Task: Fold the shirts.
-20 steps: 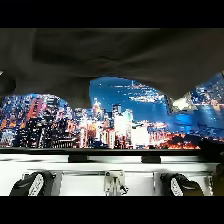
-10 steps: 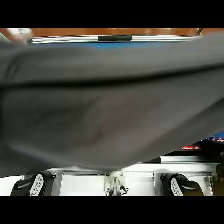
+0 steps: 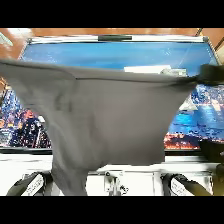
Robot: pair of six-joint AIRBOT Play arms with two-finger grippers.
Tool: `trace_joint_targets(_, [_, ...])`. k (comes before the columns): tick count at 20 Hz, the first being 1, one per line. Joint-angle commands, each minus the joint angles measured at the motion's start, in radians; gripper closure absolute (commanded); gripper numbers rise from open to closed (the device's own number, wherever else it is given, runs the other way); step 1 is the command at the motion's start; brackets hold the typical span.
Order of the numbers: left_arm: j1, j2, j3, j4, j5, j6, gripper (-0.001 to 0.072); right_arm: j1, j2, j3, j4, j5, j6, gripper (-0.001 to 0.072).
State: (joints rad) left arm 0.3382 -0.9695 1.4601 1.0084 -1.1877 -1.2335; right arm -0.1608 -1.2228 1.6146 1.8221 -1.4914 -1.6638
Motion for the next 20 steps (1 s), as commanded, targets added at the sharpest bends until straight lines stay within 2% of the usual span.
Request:
trace_joint_targets(1, [-0.092, -0.263, -0.086, -0.006, 0.171, 0.028, 0.0678, 0.098, -0.249, -0.076, 0.008, 0.281, -0.017, 0.0645])
trace_joint_targets(4, [-0.155, -0.482, -0.012, -0.006, 0.351, 0.011, 0.0678, 0.171, -0.396, -0.068, 0.0, 0.622, -0.01, 0.0645])
trace_joint_targets(7, [-0.175, -0.64, 0.075, -0.006, 0.42, 0.004, 0.0678, 0.173, -0.475, -0.068, 0.001, 0.829, 0.05, 0.0645])
trace_joint_targets(10, [-0.176, -0.705, 0.109, -0.019, 0.522, -0.002, 0.0678, 0.148, -0.505, -0.068, 0.001, 0.951, 0.099, 0.0645])
trace_joint_targets(14, [-0.179, -0.719, 0.111, -0.13, 0.681, 0.014, 0.0679, 0.138, -0.505, -0.068, 0.01, 1.133, 0.101, 0.0645])
trace_joint_targets(18, [-0.207, -0.748, 0.111, -0.138, 0.717, 0.017, 0.0679, 0.158, -0.525, -0.069, 0.021, 1.166, 0.101, 0.0645])
trace_joint_targets(20, [-0.233, -0.774, 0.111, -0.138, 0.717, 0.061, 0.0679, 0.159, -0.546, -0.069, 0.026, 1.163, 0.106, 0.0645])
